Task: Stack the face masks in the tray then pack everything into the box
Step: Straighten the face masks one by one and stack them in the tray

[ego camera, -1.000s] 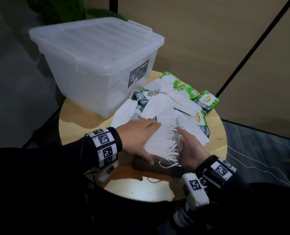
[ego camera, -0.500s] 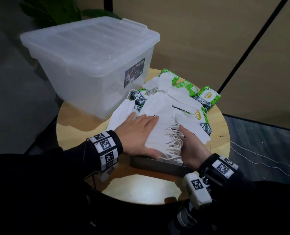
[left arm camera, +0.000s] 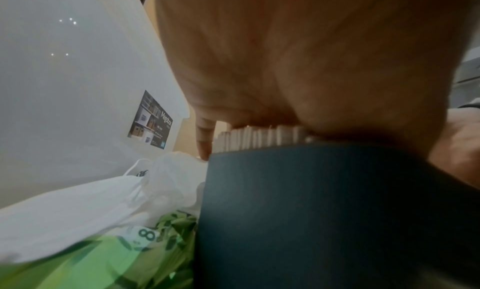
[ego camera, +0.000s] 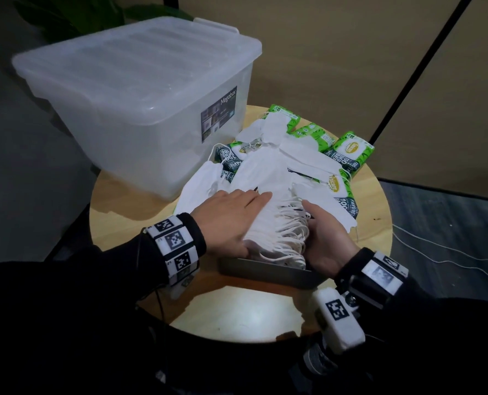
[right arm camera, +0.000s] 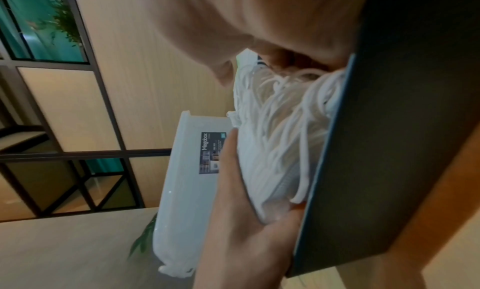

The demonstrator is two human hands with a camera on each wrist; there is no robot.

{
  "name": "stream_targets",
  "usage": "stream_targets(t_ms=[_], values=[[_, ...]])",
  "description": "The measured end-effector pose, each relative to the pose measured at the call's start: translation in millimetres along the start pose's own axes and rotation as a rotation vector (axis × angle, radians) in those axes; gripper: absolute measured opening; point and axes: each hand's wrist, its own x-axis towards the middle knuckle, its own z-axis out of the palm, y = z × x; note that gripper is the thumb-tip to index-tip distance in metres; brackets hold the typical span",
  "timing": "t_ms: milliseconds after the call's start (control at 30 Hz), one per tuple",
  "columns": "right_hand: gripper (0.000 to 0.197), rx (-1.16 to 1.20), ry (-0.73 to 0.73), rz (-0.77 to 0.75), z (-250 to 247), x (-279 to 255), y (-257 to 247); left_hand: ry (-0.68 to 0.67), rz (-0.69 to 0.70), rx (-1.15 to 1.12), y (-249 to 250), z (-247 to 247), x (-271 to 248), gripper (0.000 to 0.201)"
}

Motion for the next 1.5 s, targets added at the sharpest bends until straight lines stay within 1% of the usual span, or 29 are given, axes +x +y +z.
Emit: stream_targets(t_ms=[100,167,233,300,367,433,500,567,633,700,733,800,867,933,967,1033,1067,1133,1167,1200,1233,1300,1367,1400,1433,1467,1500], values=[[0.04,-0.09,0.078,-0.075,-8,-7,-9,0.009,-0.011,0.019,1,1,1,0.113],[0.036,-0.113,0.145,-0.104,-14,-9,-13,0.002,-0.016,0.015,-1,1,1,0.116],[0.032,-0.122,0.177,-0.157,-18,-9,-14,-0.051,-0.038,-0.062,-7,-1,0,0.125],[0.025,-0.146,0.212,-0.228,-15,-15,-16,-0.099,-0.067,-0.204,-16,-7,-1,0.129],[0.023,-0.163,0.243,-0.316,-11,-20,-21,-0.139,-0.071,-0.276,-22,-16,-1,0.123],[0.026,-0.159,0.273,-0.393,-7,-23,-29,-0.189,-0.061,-0.265,-26,-25,-1,0.118],[0.022,-0.126,0.281,-0.411,-4,-18,-42,-0.214,-0.045,-0.26,-29,-31,-1,0.114],[0.017,-0.095,0.307,-0.394,-3,-8,-56,-0.244,-0.036,-0.271,-31,-37,2,0.11],[0.013,-0.069,0.33,-0.347,-3,4,-70,-0.286,-0.062,-0.312,-32,-43,7,0.102],[0.009,-0.062,0.341,-0.323,-5,20,-85,-0.3,-0.098,-0.379,-33,-49,14,0.088],[0.007,-0.06,0.342,-0.32,-6,27,-93,-0.283,-0.114,-0.405,-33,-53,18,0.079],[0.006,-0.059,0.337,-0.331,-9,42,-109,-0.198,-0.129,-0.432,-35,-60,31,0.061],[0.011,-0.093,0.321,-0.331,-14,59,-122,-0.093,-0.135,-0.436,-42,-65,48,0.048],[0.015,-0.179,0.293,-0.324,-19,74,-129,-0.004,-0.163,-0.452,-52,-65,68,0.042],[0.013,-0.245,0.281,-0.334,-21,82,-131,0.033,-0.18,-0.478,-57,-62,78,0.042],[0.01,-0.382,0.292,-0.412,-26,97,-135,0.054,-0.187,-0.526,-70,-51,96,0.052],[0.012,-0.453,0.325,-0.474,-30,105,-136,0.023,-0.16,-0.512,-76,-45,104,0.061],[0.018,-0.604,0.396,-0.576,-37,120,-140,-0.128,-0.106,-0.435,-88,-30,116,0.082],[0.022,-0.69,0.403,-0.588,-41,126,-141,-0.209,-0.105,-0.372,-93,-23,119,0.089],[0.028,-0.79,0.385,-0.568,-44,133,-143,-0.257,-0.11,-0.296,-98,-17,121,0.092],[0.037,-0.897,0.358,-0.514,-46,138,-145,-0.263,-0.119,-0.23,-101,-11,123,0.09],[0.055,-1.108,0.301,-0.393,-48,145,-149,-0.195,-0.162,-0.179,-104,-5,125,0.076],[0.066,-1.259,0.289,-0.328,-50,149,-152,-0.123,-0.216,-0.193,-106,-1,127,0.058],[0.069,-1.306,0.3,-0.319,-51,151,-153,-0.091,-0.244,-0.207,-107,1,128,0.053],[0.067,-1.338,0.321,-0.316,-52,150,-153,-0.057,-0.273,-0.243,-108,2,129,0.051],[0.059,-1.336,0.351,-0.328,-53,151,-152,-0.018,-0.307,-0.301,-108,2,129,0.053],[0.044,-1.269,0.387,-0.352,-53,151,-153,0.027,-0.347,-0.37,-107,0,131,0.058]])
